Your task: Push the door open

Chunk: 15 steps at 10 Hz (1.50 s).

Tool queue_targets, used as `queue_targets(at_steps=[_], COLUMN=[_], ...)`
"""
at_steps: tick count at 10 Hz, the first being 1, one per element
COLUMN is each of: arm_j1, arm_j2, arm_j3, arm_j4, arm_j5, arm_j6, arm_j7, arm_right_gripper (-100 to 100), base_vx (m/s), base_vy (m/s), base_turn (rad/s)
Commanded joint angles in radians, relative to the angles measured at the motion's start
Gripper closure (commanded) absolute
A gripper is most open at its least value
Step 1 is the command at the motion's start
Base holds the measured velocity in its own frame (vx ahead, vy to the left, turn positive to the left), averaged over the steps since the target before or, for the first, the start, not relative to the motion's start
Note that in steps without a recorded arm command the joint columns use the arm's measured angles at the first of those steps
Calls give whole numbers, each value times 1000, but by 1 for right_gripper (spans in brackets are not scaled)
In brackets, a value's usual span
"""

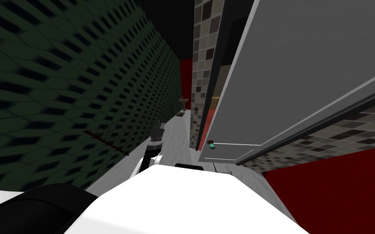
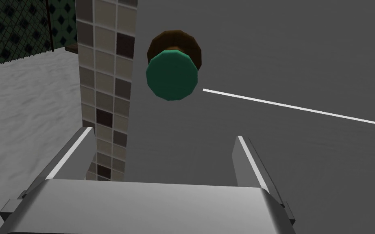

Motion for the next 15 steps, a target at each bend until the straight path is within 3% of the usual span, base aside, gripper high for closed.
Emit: queue_targets(at_steps=[1, 4, 5, 10, 11, 13, 14, 15], arm_j1=[5, 10, 9, -34, -34, -58, -58, -70], arm_j2=[-2, -5, -4, -33, -33, -48, -48, -57], arm_j3=[6, 13, 11, 114, 114, 168, 168, 198], arm_j4=[-6, -14, -13, -27, -27, -34, -34, -38], arm_j5=[-14, -32, -29, -169, -178, -246, -271, -304], arm_j6=[1, 2, 2, -43, -43, -67, -67, -80], arm_j7=[-46, -101, -88, 7, 7, 60, 60, 89], arm_right_gripper=[-100, -100, -100, -100, -100, -100, -100, -100], base_vx=[-29, -19, -8, 23, 23, 24, 20, 18], base_vy=[5, 3, 2, -21, -22, -19, -19, -20], base_turn=[19, 14, 2, 117, 43, 125, 62, 117])
